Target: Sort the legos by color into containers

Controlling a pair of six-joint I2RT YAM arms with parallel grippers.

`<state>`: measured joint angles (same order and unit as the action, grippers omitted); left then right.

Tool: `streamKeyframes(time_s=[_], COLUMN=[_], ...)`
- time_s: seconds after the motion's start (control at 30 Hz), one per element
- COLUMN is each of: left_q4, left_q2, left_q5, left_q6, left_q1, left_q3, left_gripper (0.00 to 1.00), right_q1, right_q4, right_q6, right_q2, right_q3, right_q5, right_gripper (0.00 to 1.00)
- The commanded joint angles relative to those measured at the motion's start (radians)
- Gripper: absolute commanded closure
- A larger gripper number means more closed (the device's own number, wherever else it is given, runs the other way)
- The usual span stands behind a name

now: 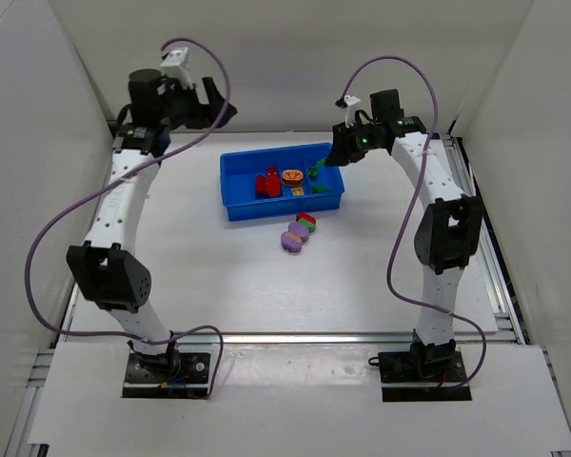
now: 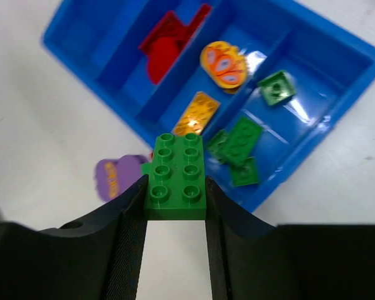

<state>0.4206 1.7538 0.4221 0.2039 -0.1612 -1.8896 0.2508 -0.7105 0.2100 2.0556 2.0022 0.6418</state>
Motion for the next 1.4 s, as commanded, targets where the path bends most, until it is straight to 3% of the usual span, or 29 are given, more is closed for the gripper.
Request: streamKeyframes(time_s=[0.0,0.13,0.33,0.47,0.5,0.6,0.73,0.87,1.03,1.13,1.37], left_q4=[0.053,0.066,0.109,0.171,0.188,0.256,0.299,0.305,0.294,0.287,0.235], left_q2=[-0.063,-0.118,-0.163,-0.163,-0.162,-0.166,-0.218,-0.292,-0.321,-0.287,-0.156], left_q5=[0.159,0.243,0.239,0.251,0.259,0.274,0.250,0.135,-0.138,-0.264,-0.405], left_q6=[0.089,0.048,-0.007,-0.069,-0.086,-0.170,-0.270,-0.311,-0.284,-0.236,-0.126], left_q1=[0.066,0.120,0.123,0.123,0.118,0.088,0.005,-0.166,-0.384,-0.467,-0.532], left_q3=[0.101,0.202,0.257,0.276,0.277,0.294,0.377,0.477,0.581,0.590,0.586], left_gripper=[0.01,0.01,0.01,0.01,0.01,0.01,0.01,0.01,0.01,0.01,0.00], right_q1=[0.008,0.033,0.076,0.100,0.102,0.113,0.113,0.110,0.094,0.070,-0.028], right_q4=[0.046,0.039,0.059,0.071,0.077,0.088,0.089,0.083,0.066,0.054,0.043], right_q6=[-0.041,0.006,0.043,0.060,0.061,0.061,0.068,0.071,0.060,0.054,0.037], right_q2=[0.058,0.132,0.196,0.235,0.235,0.226,0.186,0.101,-0.073,-0.167,-0.322], right_q3=[0.085,0.118,0.130,0.159,0.159,0.152,0.121,0.057,-0.072,-0.158,-0.325], right_q5=[-0.148,-0.234,-0.319,-0.366,-0.378,-0.427,-0.465,-0.462,-0.438,-0.421,-0.378], right_gripper=[0.89,0.89,0.85,0.66,0.51,0.35,0.29,0.26,0.26,0.26,0.26])
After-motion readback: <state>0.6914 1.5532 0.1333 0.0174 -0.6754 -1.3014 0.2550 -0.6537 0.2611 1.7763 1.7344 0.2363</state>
